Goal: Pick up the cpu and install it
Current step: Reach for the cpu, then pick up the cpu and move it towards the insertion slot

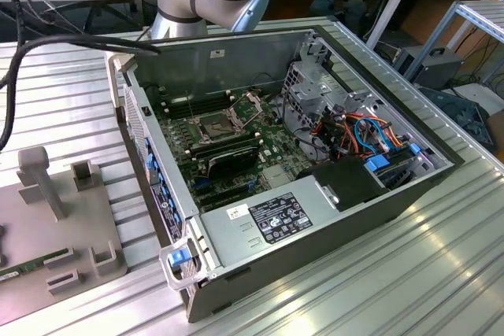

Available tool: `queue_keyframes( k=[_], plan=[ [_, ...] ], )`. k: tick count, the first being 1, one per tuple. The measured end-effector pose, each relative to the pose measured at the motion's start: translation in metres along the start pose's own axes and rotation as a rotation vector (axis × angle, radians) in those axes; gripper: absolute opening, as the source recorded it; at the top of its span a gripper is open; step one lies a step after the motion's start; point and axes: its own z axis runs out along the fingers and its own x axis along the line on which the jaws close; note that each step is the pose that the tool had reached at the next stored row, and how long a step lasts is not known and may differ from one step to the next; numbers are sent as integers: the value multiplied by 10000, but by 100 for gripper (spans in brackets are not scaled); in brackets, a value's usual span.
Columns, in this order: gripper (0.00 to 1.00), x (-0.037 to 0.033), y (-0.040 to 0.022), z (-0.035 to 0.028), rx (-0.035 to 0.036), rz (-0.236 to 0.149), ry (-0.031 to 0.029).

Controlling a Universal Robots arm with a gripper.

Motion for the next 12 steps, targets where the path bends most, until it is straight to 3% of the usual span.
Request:
queue_keyframes(
  k=[1, 12],
  plan=[
    [11, 100, -19, 119, 4, 0, 27],
    [11, 136, -22, 123, 2, 0, 25]
  ],
)
